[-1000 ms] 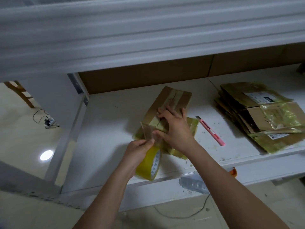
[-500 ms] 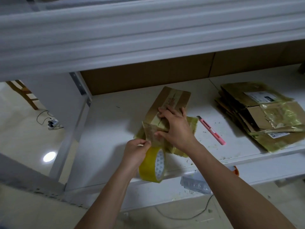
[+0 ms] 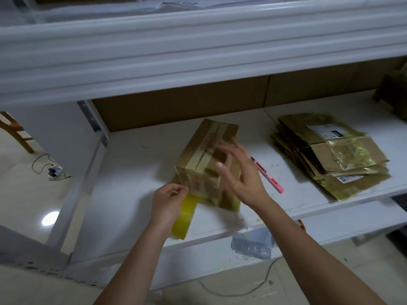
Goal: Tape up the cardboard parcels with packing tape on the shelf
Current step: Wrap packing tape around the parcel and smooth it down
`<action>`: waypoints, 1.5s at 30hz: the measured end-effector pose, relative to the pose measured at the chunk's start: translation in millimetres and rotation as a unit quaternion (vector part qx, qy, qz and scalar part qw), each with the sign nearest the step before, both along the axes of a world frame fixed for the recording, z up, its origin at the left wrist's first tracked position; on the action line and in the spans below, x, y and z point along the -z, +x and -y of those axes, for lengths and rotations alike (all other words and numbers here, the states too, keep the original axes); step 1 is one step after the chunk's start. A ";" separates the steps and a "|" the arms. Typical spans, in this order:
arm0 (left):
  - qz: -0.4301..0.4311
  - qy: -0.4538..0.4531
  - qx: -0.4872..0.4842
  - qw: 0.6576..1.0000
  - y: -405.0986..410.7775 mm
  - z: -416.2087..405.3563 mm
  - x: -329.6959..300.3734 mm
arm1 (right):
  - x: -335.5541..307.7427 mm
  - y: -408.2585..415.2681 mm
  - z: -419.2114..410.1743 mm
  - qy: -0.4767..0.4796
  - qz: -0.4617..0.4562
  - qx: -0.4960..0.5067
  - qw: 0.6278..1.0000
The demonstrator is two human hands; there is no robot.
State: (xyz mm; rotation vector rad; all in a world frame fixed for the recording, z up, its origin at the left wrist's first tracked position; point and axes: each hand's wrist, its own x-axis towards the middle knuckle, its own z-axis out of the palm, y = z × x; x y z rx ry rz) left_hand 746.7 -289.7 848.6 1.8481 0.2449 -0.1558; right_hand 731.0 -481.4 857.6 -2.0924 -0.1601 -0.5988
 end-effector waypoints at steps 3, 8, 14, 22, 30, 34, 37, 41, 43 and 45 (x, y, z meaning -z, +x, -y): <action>0.015 -0.010 -0.017 1.000 1.9 -0.7 2.8 | 26.1 -11.9 37.0 0.014 0.046 0.207 0.977; 0.028 -0.012 -0.022 0.999 3.1 -1.0 7.1 | 72.1 -1.9 93.3 -0.100 -0.225 0.348 0.905; 0.023 -0.014 -0.022 0.999 3.0 -1.1 9.3 | 86.2 -4.2 101.3 -0.152 -0.238 0.345 0.895; 0.041 -0.004 -0.015 0.999 -1.6 -0.5 10.5 | 45.6 -30.1 74.1 0.178 -0.065 0.336 0.923; 0.042 -0.012 -0.006 0.999 -5.1 2.9 10.7 | -17.7 -49.4 28.1 0.423 -0.053 0.129 0.895; 0.039 -0.008 -0.008 0.999 -6.9 0.9 8.5 | -34.1 -54.2 5.1 0.398 -0.051 0.127 0.907; 0.032 -0.019 -0.016 0.999 -9.4 0.2 8.2 | -43.1 -56.4 -7.2 0.378 -0.035 0.100 0.920; 0.030 -0.034 -0.021 0.999 -10.1 -0.9 10.3 | -48.0 -56.9 -19.4 0.378 -0.018 0.060 0.924; 0.031 -0.042 -0.017 0.998 -10.2 -1.7 10.0 | -46.2 -55.1 -25.6 0.342 -0.013 0.051 0.938; 0.035 -0.054 -0.014 0.998 -10.5 -1.9 8.9 | -43.2 -53.5 -30.8 0.309 -0.023 0.033 0.950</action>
